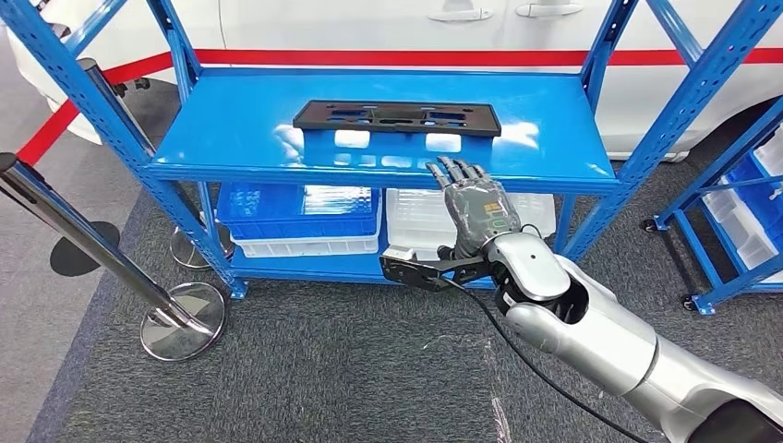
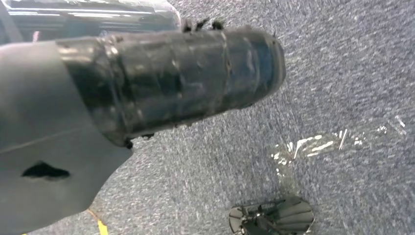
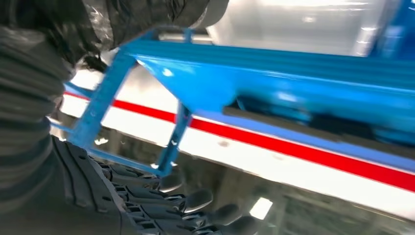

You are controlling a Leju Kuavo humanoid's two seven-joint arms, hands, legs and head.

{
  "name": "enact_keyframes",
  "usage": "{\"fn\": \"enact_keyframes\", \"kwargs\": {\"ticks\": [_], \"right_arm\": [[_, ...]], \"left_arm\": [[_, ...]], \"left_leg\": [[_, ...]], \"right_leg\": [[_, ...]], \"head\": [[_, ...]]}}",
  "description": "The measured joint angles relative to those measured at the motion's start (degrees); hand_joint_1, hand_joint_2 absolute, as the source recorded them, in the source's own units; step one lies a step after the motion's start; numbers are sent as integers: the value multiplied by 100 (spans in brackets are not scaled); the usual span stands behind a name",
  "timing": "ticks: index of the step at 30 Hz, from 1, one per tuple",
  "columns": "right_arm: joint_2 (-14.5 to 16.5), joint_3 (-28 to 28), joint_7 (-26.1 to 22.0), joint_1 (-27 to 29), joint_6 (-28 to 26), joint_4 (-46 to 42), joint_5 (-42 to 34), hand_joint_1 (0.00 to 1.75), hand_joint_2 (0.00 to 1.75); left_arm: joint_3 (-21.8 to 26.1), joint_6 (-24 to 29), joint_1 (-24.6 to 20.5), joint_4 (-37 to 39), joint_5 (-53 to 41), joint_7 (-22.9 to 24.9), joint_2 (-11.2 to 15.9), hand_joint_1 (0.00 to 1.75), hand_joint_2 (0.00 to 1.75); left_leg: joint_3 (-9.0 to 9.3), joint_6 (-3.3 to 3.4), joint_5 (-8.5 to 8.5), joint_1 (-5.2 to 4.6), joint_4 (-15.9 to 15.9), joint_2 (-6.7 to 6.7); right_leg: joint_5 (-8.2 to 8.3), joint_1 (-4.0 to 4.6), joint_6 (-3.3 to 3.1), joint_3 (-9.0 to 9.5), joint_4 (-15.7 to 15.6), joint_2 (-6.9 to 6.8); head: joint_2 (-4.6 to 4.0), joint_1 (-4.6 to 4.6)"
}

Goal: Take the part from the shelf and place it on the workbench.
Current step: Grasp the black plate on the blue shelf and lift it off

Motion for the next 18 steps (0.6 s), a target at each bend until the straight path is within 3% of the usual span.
{"fn": "enact_keyframes", "kwargs": {"ticks": [2, 3, 5, 7, 8, 9, 10, 12, 14, 16, 18], "right_arm": [[-3, -10, -27, 5, 0, 24, 25, 0, 175], [-4, -16, -40, 4, 1, 31, 32, 0, 175], [-5, -23, -56, 11, 9, 42, 39, 0, 175], [-4, -23, -61, 27, 19, 57, 40, 0, 175], [-4, -23, -61, 32, 21, 65, 40, 0, 175], [-4, -24, -61, 34, 21, 71, 40, 0, 175], [-4, -25, -61, 33, 21, 73, 40, 0, 175], [-5, -26, -61, 27, 22, 78, 41, 0, 175], [-5, -26, -64, 24, 25, 86, 42, 0, 175], [-4, -29, -100, 25, 27, 88, 39, 0, 175], [1, -39, -189, 17, 32, 83, 18, 0, 175]], "left_arm": [[-6, -12, 4, 0, -10, 13, 4, 0, 0], [-9, -13, 3, 0, -15, 16, 7, 0, 0], [-22, -15, -1, 0, -23, 17, 5, 0, 0], [-35, -18, 7, 0, -26, 17, 3, 0, 0], [-39, -22, 14, 0, -26, 18, 2, 0, 0], [-40, -26, 19, 0, -27, 17, 1, 0, 0], [-41, -30, 21, 0, -28, 16, 2, 0, 0], [-43, -32, 15, -1, -30, 15, 8, 0, 0], [-55, -32, 1, -2, -30, 15, 13, 0, 0], [-79, -35, 3, -2, -28, 11, 15, 0, 0], [-108, -44, 12, -2, -25, -2, 15, 0, 0]], "left_leg": [[-59, -53, -110, 6, 159, 15], [-171, -85, -231, 15, 396, 26], [-550, -138, -521, 30, 1130, 46], [-867, -151, -581, 36, 1606, 52], [-877, -140, -448, 35, 1536, 52], [-772, -116, -224, 32, 1249, 52], [-594, -79, 16, 25, 825, 52], [-261, -4, 248, -14, 161, 51], [-144, 45, 206, -58, -25, 48], [-71, 80, 193, -42, -123, 49], [60, 130, 181, 1, -238, 54]], "right_leg": [[-8, -20, -65, 42, -28, -4], [-16, -31, -95, 69, -42, -9], [-47, -24, -132, 107, -46, -17], [-84, -11, -143, 142, -46, -19], [-107, -4, -143, 171, -46, -16], [-135, 3, -141, 211, -46, -13], [-166, 8, -137, 258, -48, -11], [-215, 20, -110, 322, -65, -10], [-234, 17, -61, 337, -101, -12], [-258, 13, 1, 372, -136, -18], [-370, 17, 49, 293, 87, -25]], "head": [[0, -12], [0, -22], [0, -48], [0, -46], [0, -46], [0, -46], [0, -45], [0, -44], [0, -41], [0, -39], [0, -26]]}}
